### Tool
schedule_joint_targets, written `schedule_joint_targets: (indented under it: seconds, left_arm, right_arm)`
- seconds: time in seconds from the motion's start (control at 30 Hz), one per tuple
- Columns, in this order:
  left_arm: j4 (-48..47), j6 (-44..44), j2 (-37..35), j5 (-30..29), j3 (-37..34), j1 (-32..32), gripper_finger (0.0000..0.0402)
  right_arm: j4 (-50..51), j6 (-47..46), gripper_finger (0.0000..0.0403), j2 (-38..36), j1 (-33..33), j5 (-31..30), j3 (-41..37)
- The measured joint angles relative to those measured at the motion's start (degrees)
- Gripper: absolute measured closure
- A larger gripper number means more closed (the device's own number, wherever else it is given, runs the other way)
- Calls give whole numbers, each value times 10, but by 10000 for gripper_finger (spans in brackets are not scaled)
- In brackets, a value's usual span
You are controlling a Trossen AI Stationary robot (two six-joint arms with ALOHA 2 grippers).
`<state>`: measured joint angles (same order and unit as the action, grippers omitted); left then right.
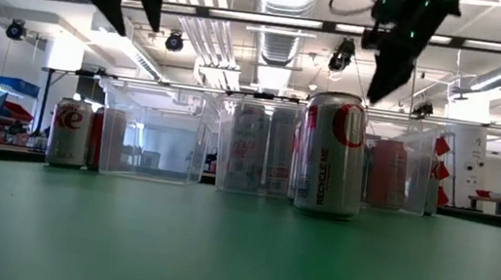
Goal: Sort soda cans
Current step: Put the red soda can into the right transparent bin
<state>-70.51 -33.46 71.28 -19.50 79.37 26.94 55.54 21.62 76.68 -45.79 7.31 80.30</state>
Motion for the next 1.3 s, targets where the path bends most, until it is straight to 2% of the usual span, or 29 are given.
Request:
schedule_joint_targets:
  seconds: [0.2,0.37,0.53,0.63,0.8,0.83,0.97,1.3]
  left_arm:
    - [-36,197,49,48,48,87,40]
    - [-98,389,89,65,112,121,40]
    - [-105,509,106,124,113,148,40]
    - [-121,557,116,124,95,161,40]
    - [-117,563,149,2,81,167,40]
    - [-126,562,157,0,80,167,40]
    - [-116,567,163,70,72,182,40]
    - [-52,627,134,70,-5,226,40]
  right_arm:
    - [8,-28,44,-48,14,2,43]
    - [29,-44,44,-85,14,2,48]
    - [47,-51,44,-112,14,2,43]
    - [59,-58,44,-125,14,1,38]
    - [74,-69,44,-145,14,1,33]
    - [75,-71,44,-148,14,1,31]
    - [81,-73,44,-156,14,1,30]
    - [106,-77,44,-164,14,0,30]
